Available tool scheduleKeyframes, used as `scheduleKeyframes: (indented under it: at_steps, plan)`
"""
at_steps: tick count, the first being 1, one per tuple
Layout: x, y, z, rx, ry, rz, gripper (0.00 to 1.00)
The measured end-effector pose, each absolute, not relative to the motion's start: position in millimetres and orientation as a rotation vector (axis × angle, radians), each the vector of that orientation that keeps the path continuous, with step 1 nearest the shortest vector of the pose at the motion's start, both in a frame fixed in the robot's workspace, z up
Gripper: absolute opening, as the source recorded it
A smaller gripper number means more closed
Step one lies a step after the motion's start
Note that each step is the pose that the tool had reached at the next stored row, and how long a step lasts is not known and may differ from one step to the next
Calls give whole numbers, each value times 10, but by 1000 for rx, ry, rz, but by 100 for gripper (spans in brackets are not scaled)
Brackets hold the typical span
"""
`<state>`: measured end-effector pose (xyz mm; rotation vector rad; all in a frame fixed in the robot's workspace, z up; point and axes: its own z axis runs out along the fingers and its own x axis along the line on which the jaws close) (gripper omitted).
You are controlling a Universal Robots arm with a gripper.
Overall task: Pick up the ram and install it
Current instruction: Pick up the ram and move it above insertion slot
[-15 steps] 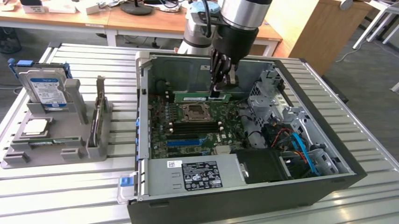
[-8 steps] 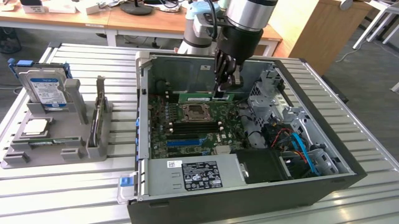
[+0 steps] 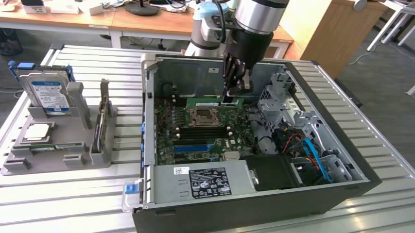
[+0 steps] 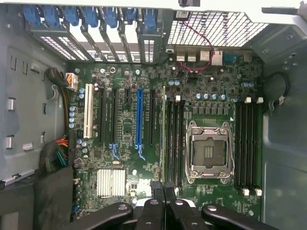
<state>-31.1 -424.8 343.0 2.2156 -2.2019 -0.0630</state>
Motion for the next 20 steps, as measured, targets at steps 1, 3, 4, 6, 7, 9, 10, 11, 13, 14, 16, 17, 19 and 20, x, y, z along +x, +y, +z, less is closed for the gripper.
scheduleKeyframes:
  at_steps: [1,3,4,6,7,9,10,11,13,14,16,17,19,20]
  plan:
    - [-311,-4248,3418,2217,-2203,-61,12]
    - [-312,-4248,3398,2218,-2204,-58,12]
    - [-312,-4248,3391,2219,-2205,-57,12]
    - [-312,-4248,3371,2219,-2206,-55,12]
    - [-312,-4248,3357,2220,-2206,-54,12]
    - [-312,-4248,3326,2220,-2207,-53,12]
    - [-312,-4248,3314,2220,-2207,-53,12]
    - [-312,-4248,3304,2220,-2207,-53,12]
    - [-312,-4248,3287,2220,-2207,-53,12]
    - [-312,-4248,3277,2220,-2207,-53,12]
    - [-312,-4248,3262,2220,-2207,-53,12]
    - [-312,-4248,3260,2219,-2208,-53,12]
    - [-312,-4248,3259,2219,-2208,-53,12]
    - [-312,-4248,3259,2219,-2208,-53,12]
